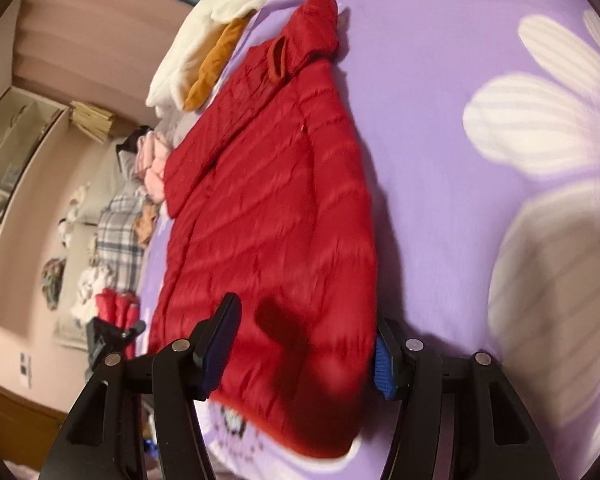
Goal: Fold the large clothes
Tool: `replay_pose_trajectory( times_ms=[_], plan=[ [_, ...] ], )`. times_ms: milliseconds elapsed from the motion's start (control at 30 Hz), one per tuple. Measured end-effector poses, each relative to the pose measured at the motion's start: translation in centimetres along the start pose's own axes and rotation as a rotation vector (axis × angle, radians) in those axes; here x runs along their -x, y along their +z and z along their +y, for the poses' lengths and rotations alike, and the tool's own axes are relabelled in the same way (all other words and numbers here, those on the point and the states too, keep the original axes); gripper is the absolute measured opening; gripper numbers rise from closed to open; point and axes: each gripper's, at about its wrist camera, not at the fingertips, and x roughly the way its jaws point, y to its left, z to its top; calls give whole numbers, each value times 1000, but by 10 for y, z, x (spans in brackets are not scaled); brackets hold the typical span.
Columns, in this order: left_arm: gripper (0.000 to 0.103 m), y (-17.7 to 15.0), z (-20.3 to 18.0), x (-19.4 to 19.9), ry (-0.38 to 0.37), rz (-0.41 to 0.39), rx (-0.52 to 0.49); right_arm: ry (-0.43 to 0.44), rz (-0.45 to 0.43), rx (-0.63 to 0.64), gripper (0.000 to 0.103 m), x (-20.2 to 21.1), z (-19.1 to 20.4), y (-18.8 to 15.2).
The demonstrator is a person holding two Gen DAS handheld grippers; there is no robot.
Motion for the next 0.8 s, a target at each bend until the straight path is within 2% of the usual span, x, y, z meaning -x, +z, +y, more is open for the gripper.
replay_pose_trajectory(
  times_ms=[100, 167, 233, 300, 400, 500, 600, 800],
  plan=[
    [69, -6, -3, -1, -7, 1, 1, 21, 4, -7, 59, -2, -1, -6],
    [56, -5, -4, -5, 21, -4, 2, 23, -7, -3, 59, -4, -1, -7],
    [30, -2, -1, -13, 21, 10, 27, 24, -19, -4, 57, -5, -1, -7],
    [24, -1, 4, -19, 16, 19, 60, 1, -36, -1, 43, -7, -2, -8],
    [21, -3, -1, -17, 48, -1, 43, -14, -50, -8, 31, -8, -5, -10],
    [16, -4, -16, -12, 95, -29, -25, -34, -63, 3, 22, -5, -3, -12],
    [15, -5, -32, -2, 110, -70, -97, -50, -96, 56, 18, 2, 10, -14],
    [14, -8, -69, 23, 116, -149, -252, -14, -174, 147, 17, 22, 39, -14]
  ],
)
